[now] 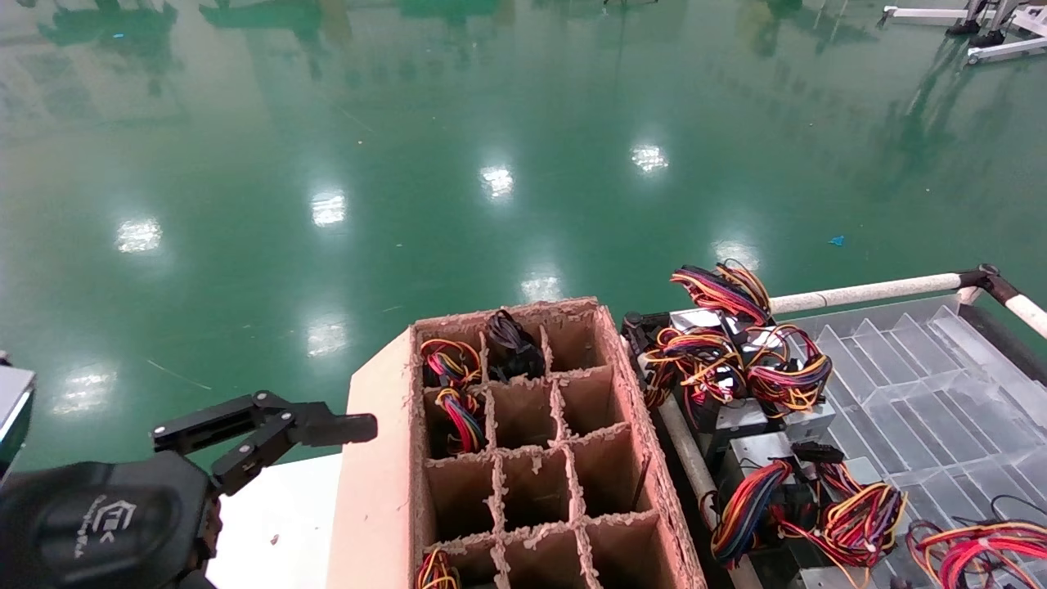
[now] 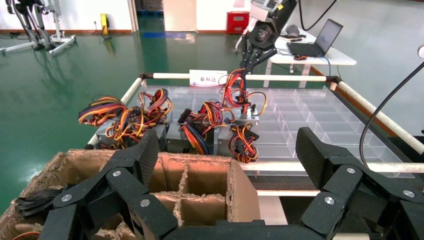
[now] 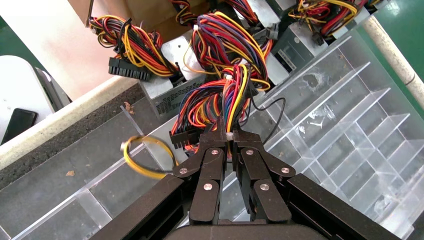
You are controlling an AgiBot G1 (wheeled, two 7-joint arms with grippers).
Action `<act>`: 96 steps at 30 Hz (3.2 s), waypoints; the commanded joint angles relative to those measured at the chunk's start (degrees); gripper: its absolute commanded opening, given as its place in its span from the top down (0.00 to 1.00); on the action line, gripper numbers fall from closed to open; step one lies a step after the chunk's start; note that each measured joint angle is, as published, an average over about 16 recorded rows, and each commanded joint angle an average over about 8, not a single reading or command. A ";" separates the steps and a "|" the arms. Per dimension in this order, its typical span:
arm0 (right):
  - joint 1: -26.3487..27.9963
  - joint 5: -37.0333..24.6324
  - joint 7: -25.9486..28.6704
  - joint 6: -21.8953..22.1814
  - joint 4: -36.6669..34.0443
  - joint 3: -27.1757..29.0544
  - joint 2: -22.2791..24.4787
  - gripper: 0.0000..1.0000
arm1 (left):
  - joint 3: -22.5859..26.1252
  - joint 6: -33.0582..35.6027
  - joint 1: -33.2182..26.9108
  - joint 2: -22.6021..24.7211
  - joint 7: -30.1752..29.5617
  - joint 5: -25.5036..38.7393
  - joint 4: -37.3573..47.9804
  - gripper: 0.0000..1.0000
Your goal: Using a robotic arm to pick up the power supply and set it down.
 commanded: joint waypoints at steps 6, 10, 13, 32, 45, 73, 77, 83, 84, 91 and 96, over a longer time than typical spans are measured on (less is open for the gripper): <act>2.01 0.15 0.44 -0.06 -0.02 -2.26 -1.27 1.00 | 0.01 0.00 0.00 0.00 0.01 -0.01 0.00 0.00; 2.82 0.40 0.77 -0.07 0.24 -4.00 -1.73 0.68 | 0.02 -0.01 0.00 -0.01 0.01 -0.01 0.00 0.00; 3.29 0.53 1.02 -0.07 0.31 -5.04 -2.10 0.30 | 0.02 -0.01 0.00 -0.01 0.01 -0.02 0.00 0.00; 3.53 0.66 1.16 -0.09 0.37 -5.64 -2.33 0.00 | 0.02 -0.03 0.01 -0.02 0.02 -0.03 0.02 0.00; 1.06 1.41 1.72 0.14 1.22 -2.89 -3.22 0.00 | 0.02 -0.03 0.00 -0.02 0.02 -0.04 0.03 0.00; -27.82 11.31 9.08 2.82 11.92 27.93 -15.09 0.00 | 0.07 -0.02 -0.02 -0.03 0.05 -0.06 0.06 0.00; -31.97 12.73 10.14 3.20 13.46 32.35 -16.80 0.00 | 0.08 -0.03 -0.03 -0.03 0.05 -0.07 0.06 0.00; -38.30 14.90 11.75 3.79 15.80 39.10 -19.40 0.00 | 0.09 -0.03 -0.03 -0.03 0.06 -0.07 0.06 0.00; -39.36 15.26 12.02 3.89 16.20 40.23 -19.84 0.00 | 0.09 -0.03 -0.03 -0.03 0.06 -0.07 0.06 0.00; -46.76 17.80 13.91 4.58 18.94 48.13 -22.88 0.00 | 0.10 -0.03 -0.03 -0.04 0.06 -0.08 0.06 0.00; -52.12 19.64 15.27 5.08 20.92 53.85 -25.08 0.00 | 0.11 -0.04 -0.03 -0.04 0.07 -0.09 0.06 0.00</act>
